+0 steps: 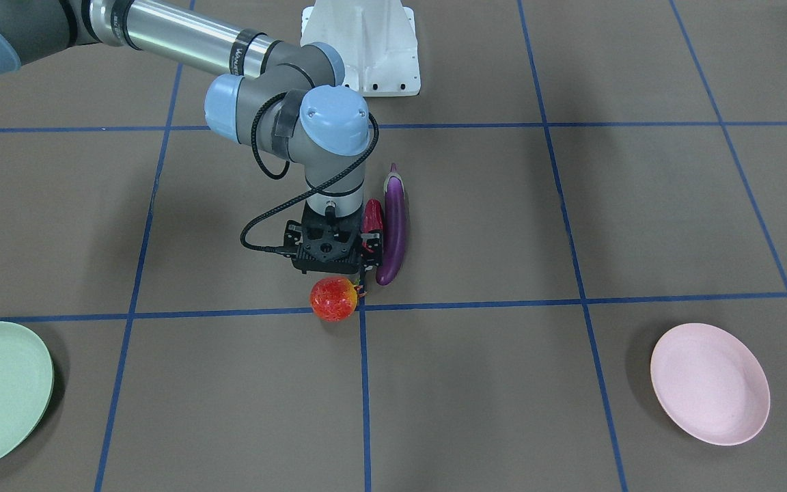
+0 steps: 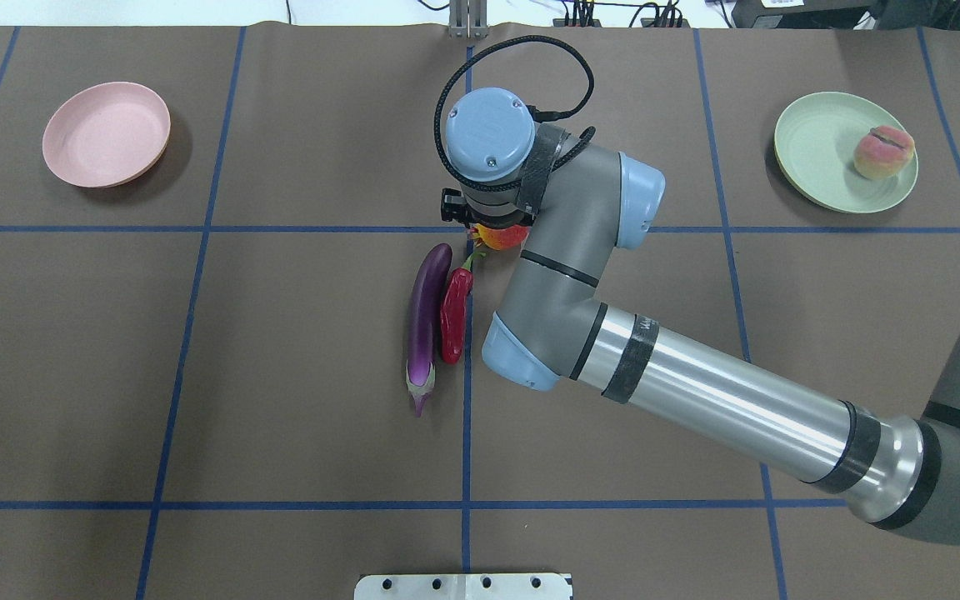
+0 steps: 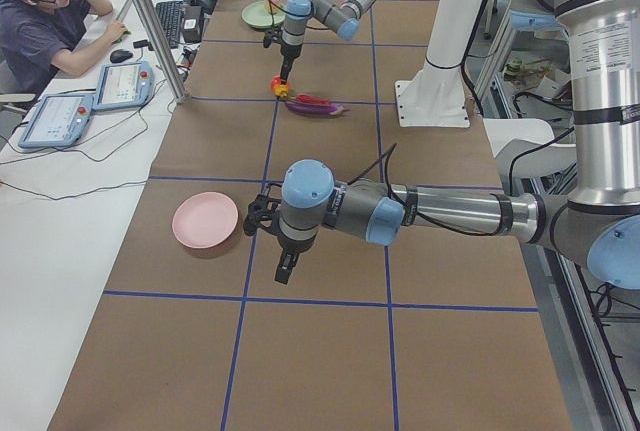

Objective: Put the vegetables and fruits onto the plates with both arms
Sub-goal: 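Move the right gripper back to the pomegranate and grasp it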

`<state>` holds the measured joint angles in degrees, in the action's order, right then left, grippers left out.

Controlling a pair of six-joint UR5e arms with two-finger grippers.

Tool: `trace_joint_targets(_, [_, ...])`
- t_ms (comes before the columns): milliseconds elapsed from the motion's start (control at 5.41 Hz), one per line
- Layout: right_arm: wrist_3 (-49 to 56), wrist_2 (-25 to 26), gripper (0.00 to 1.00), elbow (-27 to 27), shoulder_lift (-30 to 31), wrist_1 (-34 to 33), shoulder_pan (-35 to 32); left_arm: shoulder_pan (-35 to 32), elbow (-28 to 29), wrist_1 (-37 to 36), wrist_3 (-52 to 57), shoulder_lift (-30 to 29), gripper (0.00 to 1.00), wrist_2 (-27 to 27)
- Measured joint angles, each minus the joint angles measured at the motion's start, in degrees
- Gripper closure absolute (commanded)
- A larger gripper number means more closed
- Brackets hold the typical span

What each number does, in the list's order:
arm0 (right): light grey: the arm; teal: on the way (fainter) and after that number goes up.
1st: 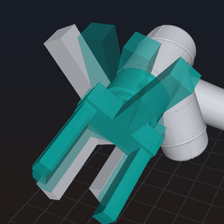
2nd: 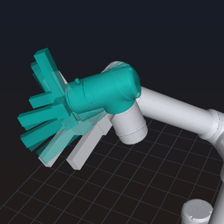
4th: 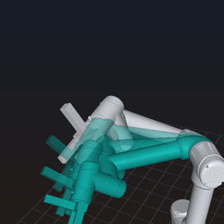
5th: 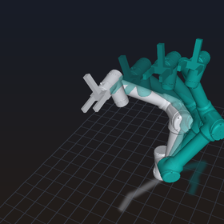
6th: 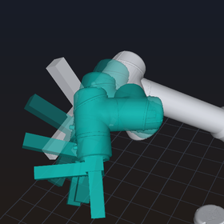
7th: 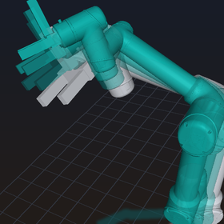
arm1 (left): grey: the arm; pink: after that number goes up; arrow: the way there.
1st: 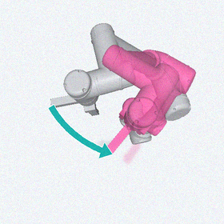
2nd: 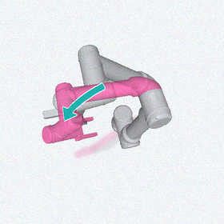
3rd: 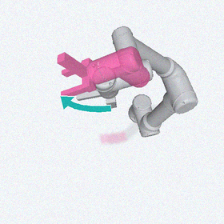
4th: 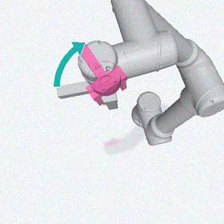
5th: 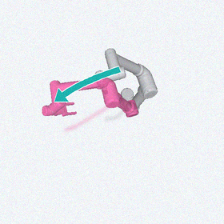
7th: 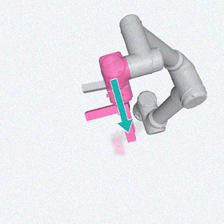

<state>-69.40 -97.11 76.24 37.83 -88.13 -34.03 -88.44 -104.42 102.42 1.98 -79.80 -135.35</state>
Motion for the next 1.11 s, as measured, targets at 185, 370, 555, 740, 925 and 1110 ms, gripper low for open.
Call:
trace_joint_targets(185, [1.1, 1.8, 0.00, -1.4, 0.0, 2.2, -0.1, 0.0, 0.0, 0.0, 0.0, 0.0, 0.00, 0.0])
trace_joint_targets(370, [1.4, 2.9, 0.00, -3.7, 0.0, 6.7, -0.1, 0.0, 0.0, 0.0, 0.0, -0.1, 0.00, 0.0])
trace_joint_targets(555, [1.3, 3.2, 0.01, -5.2, 0.0, 9.4, -0.1, 0.0, 0.0, 0.0, 0.0, -0.1, 0.00, 0.0])
trace_joint_targets(740, [1.3, 3.3, 0.34, -6.0, 0.0, 10.4, 0.0, 0.0, 0.0, 0.0, 0.0, -0.1, 0.00, 0.0])
trace_joint_targets(925, [1.3, 3.3, 0.99, -6.6, 0.0, 10.7, 0.2, 0.0, 0.0, 0.0, 0.0, -0.1, 0.00, 0.0])
trace_joint_targets(1110, [1.3, 3.2, 1.00, -6.7, -0.1, 10.7, 0.2, 0.0, 0.0, 0.0, 0.0, -0.1, 0.00, 0.0])
